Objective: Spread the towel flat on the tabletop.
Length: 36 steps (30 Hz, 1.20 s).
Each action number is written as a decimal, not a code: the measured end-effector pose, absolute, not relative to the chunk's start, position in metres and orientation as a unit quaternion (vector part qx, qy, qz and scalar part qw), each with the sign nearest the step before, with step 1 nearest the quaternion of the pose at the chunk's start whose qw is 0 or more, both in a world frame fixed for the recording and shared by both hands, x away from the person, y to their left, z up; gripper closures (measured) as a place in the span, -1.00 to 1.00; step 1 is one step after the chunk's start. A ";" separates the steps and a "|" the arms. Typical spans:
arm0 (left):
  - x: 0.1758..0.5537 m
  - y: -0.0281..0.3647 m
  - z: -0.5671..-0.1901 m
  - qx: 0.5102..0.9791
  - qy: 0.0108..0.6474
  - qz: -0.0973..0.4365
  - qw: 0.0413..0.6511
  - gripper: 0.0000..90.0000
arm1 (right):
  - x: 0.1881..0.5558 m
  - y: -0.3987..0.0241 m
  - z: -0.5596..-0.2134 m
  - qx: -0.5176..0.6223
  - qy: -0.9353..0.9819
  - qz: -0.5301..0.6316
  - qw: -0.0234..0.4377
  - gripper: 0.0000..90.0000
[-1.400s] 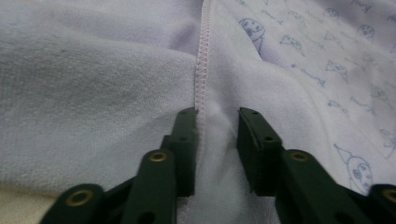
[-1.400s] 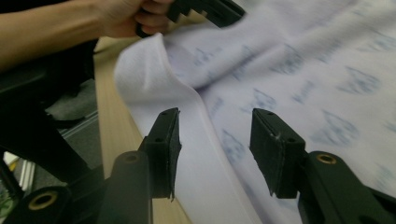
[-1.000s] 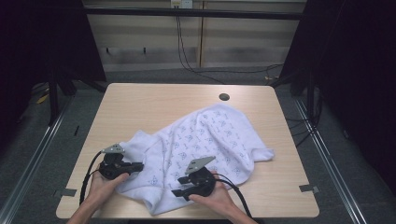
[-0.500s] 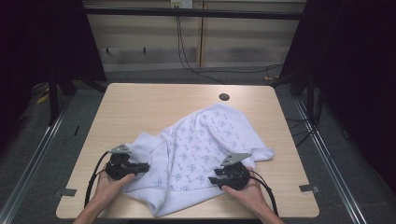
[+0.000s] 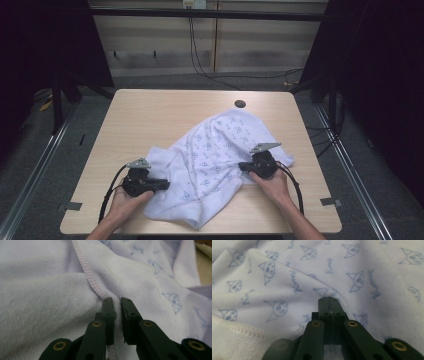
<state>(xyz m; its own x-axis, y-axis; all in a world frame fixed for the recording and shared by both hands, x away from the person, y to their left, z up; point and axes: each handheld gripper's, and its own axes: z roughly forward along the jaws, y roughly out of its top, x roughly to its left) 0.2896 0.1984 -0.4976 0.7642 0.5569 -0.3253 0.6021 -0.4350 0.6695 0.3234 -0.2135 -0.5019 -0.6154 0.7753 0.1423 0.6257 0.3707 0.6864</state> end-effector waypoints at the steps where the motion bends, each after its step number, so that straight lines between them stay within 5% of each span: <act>1: 0.286 0.198 -0.497 0.847 0.341 -0.039 0.407 0.86 | 0.326 -0.217 -0.502 0.433 0.818 0.365 0.103 1.00; 6: 0.259 0.189 -0.492 0.854 0.311 -0.070 0.410 0.91 | 0.324 -0.224 -0.501 0.436 0.819 0.352 0.121 0.99; 9: 0.256 0.191 -0.484 0.845 0.301 -0.069 0.437 0.81 | 0.312 -0.224 -0.497 0.435 0.817 0.362 0.109 0.62; 14: 0.270 0.209 -0.474 0.814 0.329 -0.044 0.476 0.73 | 0.281 -0.202 -0.471 0.390 0.812 0.425 0.090 0.51; 19: 0.289 0.214 -0.472 0.809 0.343 0.003 0.477 0.73 | 0.260 -0.165 -0.458 0.340 0.818 0.462 0.050 0.55; 27: 0.310 0.213 -0.499 0.830 0.366 -0.006 0.421 0.78 | 0.238 -0.073 -0.471 0.248 0.849 0.463 -0.053 0.59; 36: 0.310 0.213 -0.503 0.834 0.363 -0.006 0.416 0.85 | 0.217 -0.005 -0.489 0.185 0.883 0.423 -0.085 0.36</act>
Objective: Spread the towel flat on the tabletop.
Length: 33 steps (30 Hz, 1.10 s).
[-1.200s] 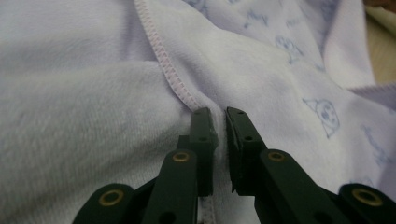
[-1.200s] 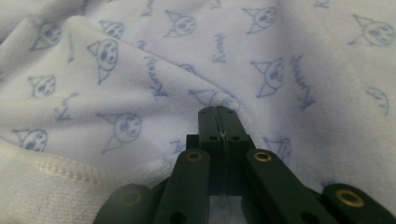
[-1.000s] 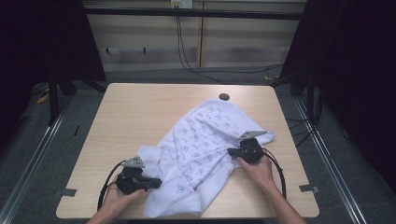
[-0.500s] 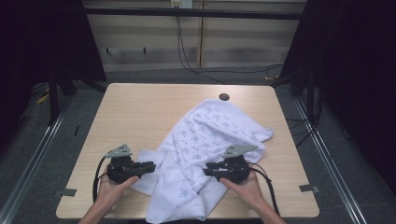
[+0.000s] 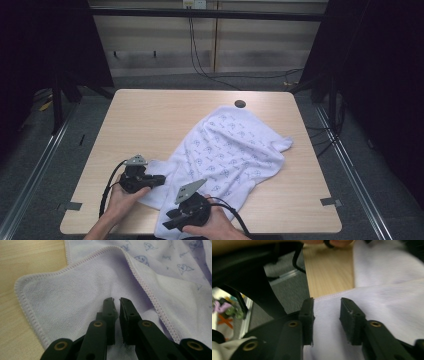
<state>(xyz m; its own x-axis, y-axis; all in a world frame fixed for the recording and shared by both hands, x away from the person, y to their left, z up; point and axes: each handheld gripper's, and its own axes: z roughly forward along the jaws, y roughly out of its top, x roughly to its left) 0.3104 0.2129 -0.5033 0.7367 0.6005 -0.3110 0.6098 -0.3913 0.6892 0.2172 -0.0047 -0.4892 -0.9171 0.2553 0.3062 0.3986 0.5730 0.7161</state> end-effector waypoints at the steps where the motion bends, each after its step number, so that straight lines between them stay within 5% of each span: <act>1: 0.310 0.213 -0.503 0.833 0.363 -0.005 0.416 0.85 | 0.217 0.000 -0.492 -0.182 -0.887 -0.417 0.080 0.32; 10: 0.310 0.214 -0.503 0.833 0.366 -0.007 0.414 0.83 | 0.212 0.011 -0.498 -0.154 -0.906 -0.394 0.029 0.24; 15: 0.303 0.213 -0.501 0.837 0.365 0.004 0.408 0.70 | 0.204 0.009 -0.500 -0.133 -0.909 -0.395 -0.022 0.49; 20: 0.303 0.216 -0.501 0.831 0.372 -0.006 0.414 0.69 | 0.206 0.002 -0.501 -0.157 -0.903 -0.400 -0.019 0.94; 27: 0.294 0.217 -0.499 0.841 0.359 -0.013 0.405 0.59 | 0.216 -0.020 -0.495 -0.205 -0.872 -0.442 0.040 0.99; 33: 0.278 0.211 -0.495 0.855 0.340 -0.023 0.391 0.50 | 0.229 -0.081 -0.474 -0.261 -0.840 -0.474 0.032 0.99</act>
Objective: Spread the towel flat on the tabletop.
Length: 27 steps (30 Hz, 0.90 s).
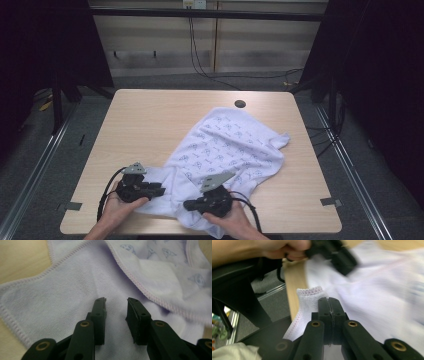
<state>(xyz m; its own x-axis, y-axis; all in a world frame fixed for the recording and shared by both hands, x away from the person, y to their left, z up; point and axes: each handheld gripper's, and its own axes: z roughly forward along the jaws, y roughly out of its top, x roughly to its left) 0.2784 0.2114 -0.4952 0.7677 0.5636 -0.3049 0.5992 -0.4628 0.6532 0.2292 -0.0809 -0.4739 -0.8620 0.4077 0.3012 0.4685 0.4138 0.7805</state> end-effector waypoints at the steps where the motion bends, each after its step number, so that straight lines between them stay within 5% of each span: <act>1: 0.275 0.210 -0.495 0.859 0.333 -0.025 0.389 0.48 | 0.230 -0.092 -0.472 -0.271 -0.837 -0.474 0.025 0.99; 7: 0.255 0.200 -0.494 0.861 0.320 -0.057 0.391 0.44 | 0.238 -0.158 -0.476 -0.343 -0.818 -0.463 -0.010 0.99; 13: 0.265 0.207 -0.482 0.842 0.330 -0.033 0.425 0.30 | 0.248 -0.194 -0.491 -0.391 -0.814 -0.429 -0.029 0.96; 16: 0.272 0.225 -0.479 0.823 0.356 -0.010 0.442 0.30 | 0.248 -0.198 -0.488 -0.405 -0.805 -0.432 -0.035 0.63; 20: 0.283 0.248 -0.488 0.814 0.395 0.004 0.426 0.31 | 0.238 -0.197 -0.478 -0.398 -0.803 -0.442 -0.039 0.42; 27: 0.291 0.260 -0.494 0.808 0.414 0.019 0.418 0.29 | 0.236 -0.196 -0.464 -0.397 -0.787 -0.468 -0.061 0.34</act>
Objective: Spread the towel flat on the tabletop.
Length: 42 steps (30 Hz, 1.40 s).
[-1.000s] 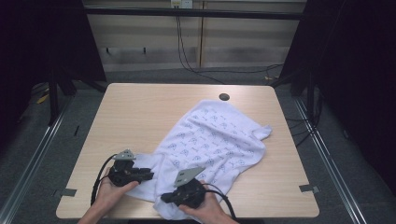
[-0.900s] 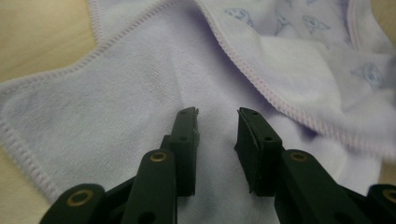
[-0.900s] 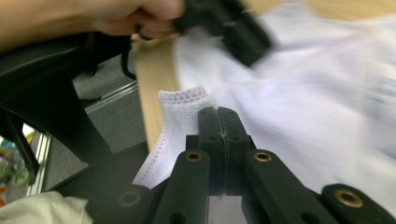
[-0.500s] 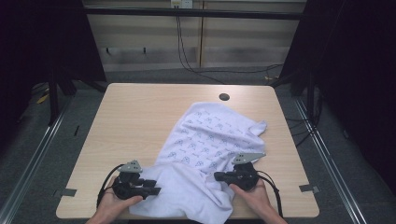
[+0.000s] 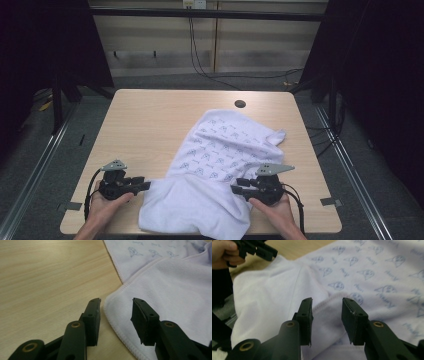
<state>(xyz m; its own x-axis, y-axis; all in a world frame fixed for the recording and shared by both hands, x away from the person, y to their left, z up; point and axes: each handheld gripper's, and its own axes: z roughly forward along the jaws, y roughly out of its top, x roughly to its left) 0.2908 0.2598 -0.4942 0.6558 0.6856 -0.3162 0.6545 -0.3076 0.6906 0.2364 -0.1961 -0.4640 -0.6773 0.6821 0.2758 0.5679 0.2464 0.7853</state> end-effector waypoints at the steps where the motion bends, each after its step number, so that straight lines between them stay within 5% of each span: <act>1: 0.291 0.260 -0.495 0.808 0.416 0.019 0.416 0.29 | 0.238 -0.198 -0.461 0.400 0.784 0.469 0.073 0.32; 13: 0.300 0.250 -0.500 0.815 0.413 0.029 0.406 0.19 | 0.255 -0.206 -0.484 0.442 0.800 0.403 0.060 0.08; 20: 0.295 0.238 -0.499 0.834 0.378 0.035 0.399 0.20 | 0.259 -0.200 -0.494 0.439 0.817 0.370 0.049 0.58; 24: 0.289 0.235 -0.498 0.851 0.355 0.040 0.385 0.56 | 0.255 -0.203 -0.492 0.429 0.820 0.376 0.046 0.91; 28: 0.284 0.235 -0.497 0.861 0.343 0.039 0.375 0.93 | 0.251 -0.212 -0.488 0.429 0.814 0.390 0.040 0.94; 37: 0.268 0.238 -0.481 0.844 0.327 0.017 0.424 0.96 | 0.230 -0.236 -0.464 0.427 0.783 0.451 0.044 0.96; 42: 0.223 0.245 -0.457 0.829 0.286 -0.010 0.481 0.96 | 0.186 -0.255 -0.442 0.402 0.772 0.491 0.044 0.96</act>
